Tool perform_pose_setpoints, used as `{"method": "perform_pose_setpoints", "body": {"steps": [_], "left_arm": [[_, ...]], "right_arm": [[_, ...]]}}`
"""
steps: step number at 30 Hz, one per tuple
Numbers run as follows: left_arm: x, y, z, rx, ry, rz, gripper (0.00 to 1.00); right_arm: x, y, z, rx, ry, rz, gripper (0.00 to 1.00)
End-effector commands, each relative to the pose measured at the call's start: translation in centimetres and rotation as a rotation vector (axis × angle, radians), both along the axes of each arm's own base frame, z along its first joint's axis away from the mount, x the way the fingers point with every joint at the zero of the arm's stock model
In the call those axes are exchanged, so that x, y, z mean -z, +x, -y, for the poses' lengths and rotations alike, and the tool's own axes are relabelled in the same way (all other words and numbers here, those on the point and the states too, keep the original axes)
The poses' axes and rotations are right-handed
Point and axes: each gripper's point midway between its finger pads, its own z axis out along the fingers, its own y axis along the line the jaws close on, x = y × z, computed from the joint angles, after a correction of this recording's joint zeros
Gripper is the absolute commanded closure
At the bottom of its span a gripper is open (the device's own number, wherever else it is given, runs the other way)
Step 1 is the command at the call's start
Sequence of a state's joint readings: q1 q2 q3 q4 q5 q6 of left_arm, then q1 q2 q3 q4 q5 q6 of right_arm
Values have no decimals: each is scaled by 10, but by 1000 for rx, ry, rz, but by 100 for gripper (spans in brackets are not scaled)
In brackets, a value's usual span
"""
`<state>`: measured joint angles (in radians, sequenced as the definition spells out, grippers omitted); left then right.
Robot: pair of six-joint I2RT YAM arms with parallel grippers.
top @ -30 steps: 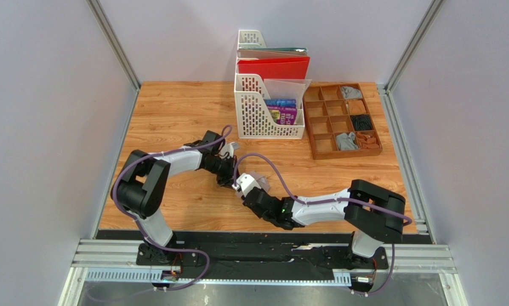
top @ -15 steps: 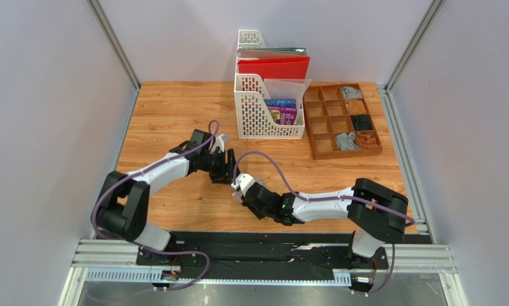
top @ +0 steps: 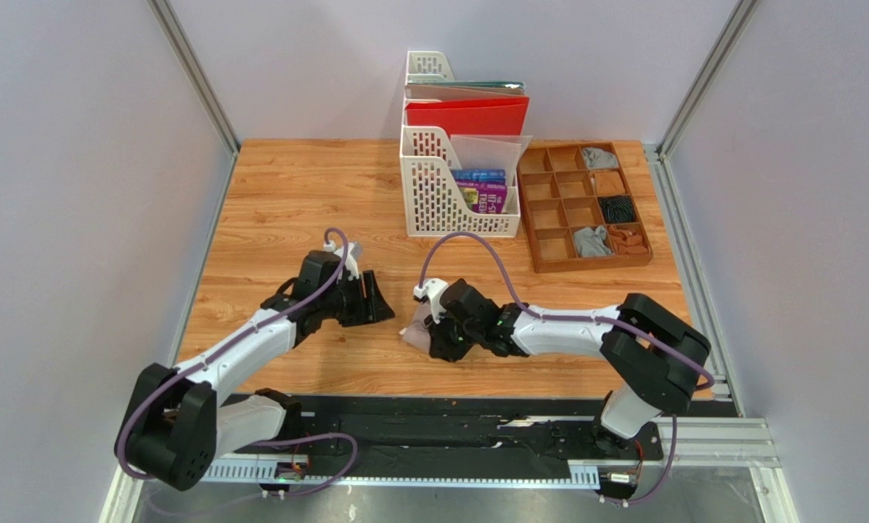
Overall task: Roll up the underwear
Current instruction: Roll the underwear at the center of the board.
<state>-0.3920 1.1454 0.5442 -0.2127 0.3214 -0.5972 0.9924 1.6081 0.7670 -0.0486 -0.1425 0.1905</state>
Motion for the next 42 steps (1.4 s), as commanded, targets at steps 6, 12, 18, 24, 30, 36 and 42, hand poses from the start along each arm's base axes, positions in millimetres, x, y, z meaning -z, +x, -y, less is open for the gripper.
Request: {"method": "perform_pose_setpoints", "body": {"steps": [6,12,18,24,30,36,42], "left_arm": [[-38,9,30,137,-129,262,42],[-39,12,45,205,-120,334,42],[-30,15,55,252,-132,346,41],[-24,13,65,306,-150,358,43],[-18,9,66,340,-157,374,43],[-6,7,72,373,-152,354,40],[-6,14,78,395,-144,368,40]], "right_arm": [[-37,15,-6,-26,169,-162,100],[-38,22,-2,-23,202,-263,100],[-33,27,0,-19,206,-304,100],[-27,31,1,-6,221,-354,100],[-26,36,2,2,248,-388,100],[-24,41,4,12,267,-420,100],[-24,43,6,16,278,-433,100]]}}
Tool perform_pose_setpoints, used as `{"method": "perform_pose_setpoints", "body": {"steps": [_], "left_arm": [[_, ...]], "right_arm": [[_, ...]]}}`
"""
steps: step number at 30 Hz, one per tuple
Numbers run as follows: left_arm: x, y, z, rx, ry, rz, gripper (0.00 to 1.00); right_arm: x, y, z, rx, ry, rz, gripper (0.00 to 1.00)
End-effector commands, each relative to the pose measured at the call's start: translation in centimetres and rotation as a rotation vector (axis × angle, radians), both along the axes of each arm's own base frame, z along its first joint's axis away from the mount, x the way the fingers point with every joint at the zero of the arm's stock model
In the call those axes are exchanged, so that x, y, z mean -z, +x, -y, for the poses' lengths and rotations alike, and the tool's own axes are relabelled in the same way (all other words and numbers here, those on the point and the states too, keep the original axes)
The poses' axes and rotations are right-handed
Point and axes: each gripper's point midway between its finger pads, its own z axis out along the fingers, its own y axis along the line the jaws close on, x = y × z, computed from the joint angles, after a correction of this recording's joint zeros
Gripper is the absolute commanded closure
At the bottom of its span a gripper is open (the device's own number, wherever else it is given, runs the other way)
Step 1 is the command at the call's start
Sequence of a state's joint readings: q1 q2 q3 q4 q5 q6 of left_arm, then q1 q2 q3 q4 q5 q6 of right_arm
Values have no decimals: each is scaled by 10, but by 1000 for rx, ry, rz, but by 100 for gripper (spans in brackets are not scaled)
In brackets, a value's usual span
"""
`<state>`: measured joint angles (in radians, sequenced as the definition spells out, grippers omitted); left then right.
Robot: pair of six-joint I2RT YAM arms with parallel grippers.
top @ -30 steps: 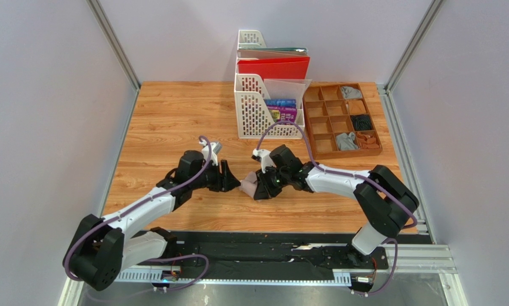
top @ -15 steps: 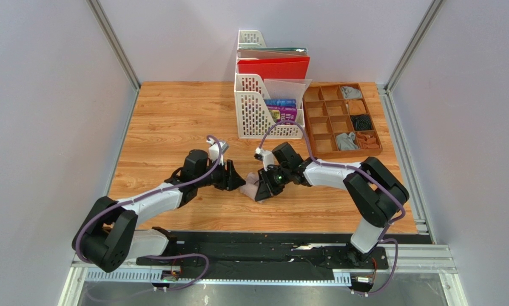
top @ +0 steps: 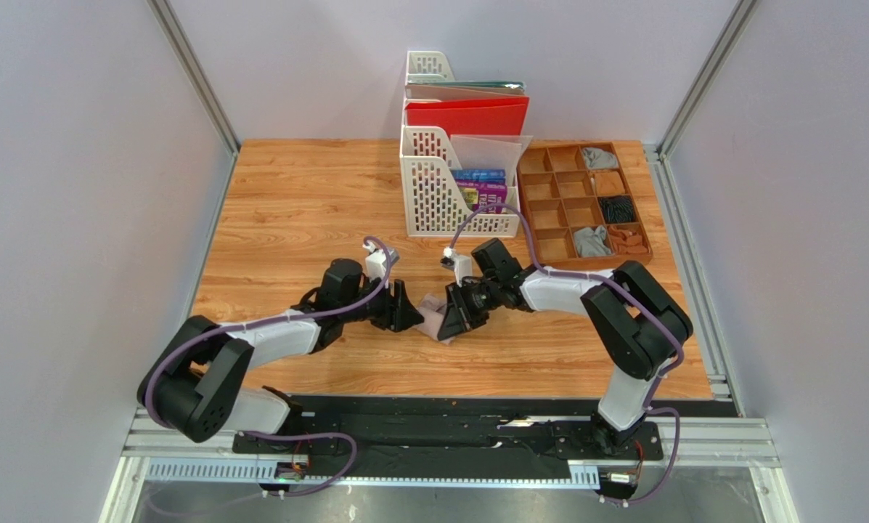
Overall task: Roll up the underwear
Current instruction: Roll the underwear at the center of the board.
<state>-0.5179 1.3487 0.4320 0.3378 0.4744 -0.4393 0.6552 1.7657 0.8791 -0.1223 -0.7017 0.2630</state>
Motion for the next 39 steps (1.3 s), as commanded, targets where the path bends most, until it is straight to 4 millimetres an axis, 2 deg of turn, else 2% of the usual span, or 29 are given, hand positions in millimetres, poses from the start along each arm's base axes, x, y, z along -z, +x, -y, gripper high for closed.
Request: {"method": "perform_pose_setpoints", "body": {"steps": [1,10,16,18,21,23,24,26,28,32,34,39], "left_arm": [[-17,10,15,66,-33,93,40],[-11,9,30,123,-31,82,50],[-9,13,32,120,-25,88,61],[-10,14,32,119,-26,91,68],[-7,13,33,128,-19,85,88],[0,13,32,133,-2,67,100],[-1,17,33,126,6,65,100],[10,16,29,119,48,19,100],[14,16,28,122,82,-10,100],[18,24,23,88,148,-47,100],[26,21,18,77,184,-99,100],[33,20,21,84,199,-162,100]], "right_arm": [[-14,13,-10,-4,62,17,100],[-11,15,-9,-7,82,-21,100],[-7,16,-9,-11,79,-33,100],[-6,16,-8,-9,76,-38,100],[-5,17,-7,-4,70,-36,98],[-10,17,-7,-6,71,-27,83],[-11,18,-6,-3,63,-15,76],[-21,19,-3,-2,53,10,59],[-25,22,3,-4,37,38,50],[-38,31,16,23,1,90,45],[-42,43,25,62,-21,131,43],[-48,68,37,132,-71,221,41]]}}
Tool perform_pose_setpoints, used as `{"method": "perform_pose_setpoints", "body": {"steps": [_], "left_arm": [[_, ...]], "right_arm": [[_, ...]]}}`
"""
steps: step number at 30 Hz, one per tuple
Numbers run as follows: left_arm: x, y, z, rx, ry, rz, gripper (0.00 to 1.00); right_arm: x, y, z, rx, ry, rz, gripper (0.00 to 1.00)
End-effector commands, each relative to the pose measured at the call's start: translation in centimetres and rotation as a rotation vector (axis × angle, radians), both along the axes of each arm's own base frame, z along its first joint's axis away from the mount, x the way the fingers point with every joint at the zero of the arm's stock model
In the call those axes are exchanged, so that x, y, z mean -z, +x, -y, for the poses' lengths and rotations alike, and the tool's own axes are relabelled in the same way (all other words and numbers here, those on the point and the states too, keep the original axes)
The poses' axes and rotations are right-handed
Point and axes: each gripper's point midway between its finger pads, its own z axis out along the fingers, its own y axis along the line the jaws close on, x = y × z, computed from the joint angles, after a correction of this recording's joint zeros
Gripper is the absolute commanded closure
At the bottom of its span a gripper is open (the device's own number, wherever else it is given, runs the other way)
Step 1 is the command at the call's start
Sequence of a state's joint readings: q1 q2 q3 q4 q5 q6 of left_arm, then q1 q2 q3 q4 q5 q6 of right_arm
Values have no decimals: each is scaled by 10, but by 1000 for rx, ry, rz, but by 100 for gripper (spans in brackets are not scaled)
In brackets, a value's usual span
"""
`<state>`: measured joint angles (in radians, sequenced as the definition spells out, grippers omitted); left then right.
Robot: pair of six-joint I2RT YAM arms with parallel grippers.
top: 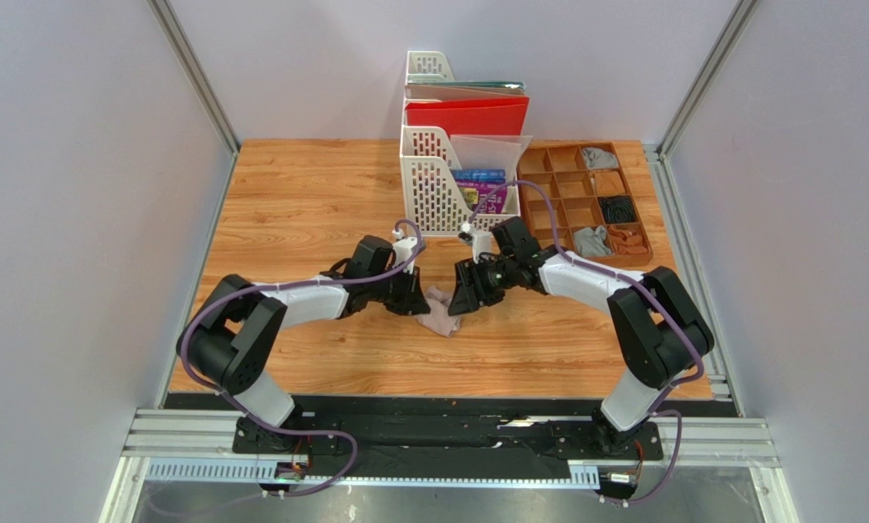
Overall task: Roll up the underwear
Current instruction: Roll the underwear at the center of the board.
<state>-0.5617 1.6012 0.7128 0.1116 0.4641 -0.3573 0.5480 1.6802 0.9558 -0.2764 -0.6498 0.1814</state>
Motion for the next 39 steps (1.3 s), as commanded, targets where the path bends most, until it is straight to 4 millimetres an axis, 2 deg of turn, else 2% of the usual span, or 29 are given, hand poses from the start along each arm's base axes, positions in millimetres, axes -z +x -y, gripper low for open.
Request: {"method": "perform_pose_setpoints", "body": {"steps": [1,4,9,10,11,21,24,29,34,39], "left_arm": [[16,-5,-5,-1,66,-70,100],[18,-5,-3,0,62,-90,100],[16,-6,-1,-4,51,-106,100],[15,-6,-1,-2,50,-104,100],[14,-5,0,-1,49,-102,100],[12,-3,-1,8,79,-118,100],[10,-1,-1,9,83,-117,100],[7,1,-1,9,95,-117,100],[7,2,-3,3,108,-116,100],[8,2,-4,-7,114,-127,100]], "right_arm": [[-20,32,6,52,-39,145,41],[-22,48,0,69,-22,203,40],[-24,65,-12,52,23,271,39],[-19,66,-13,44,25,266,39],[-23,72,-17,36,46,289,39],[1,92,-36,-29,50,290,39],[6,91,-39,-46,56,271,42],[14,78,-44,-97,92,185,49],[23,63,-48,-142,128,106,44],[22,52,-46,-163,156,76,43]]}}
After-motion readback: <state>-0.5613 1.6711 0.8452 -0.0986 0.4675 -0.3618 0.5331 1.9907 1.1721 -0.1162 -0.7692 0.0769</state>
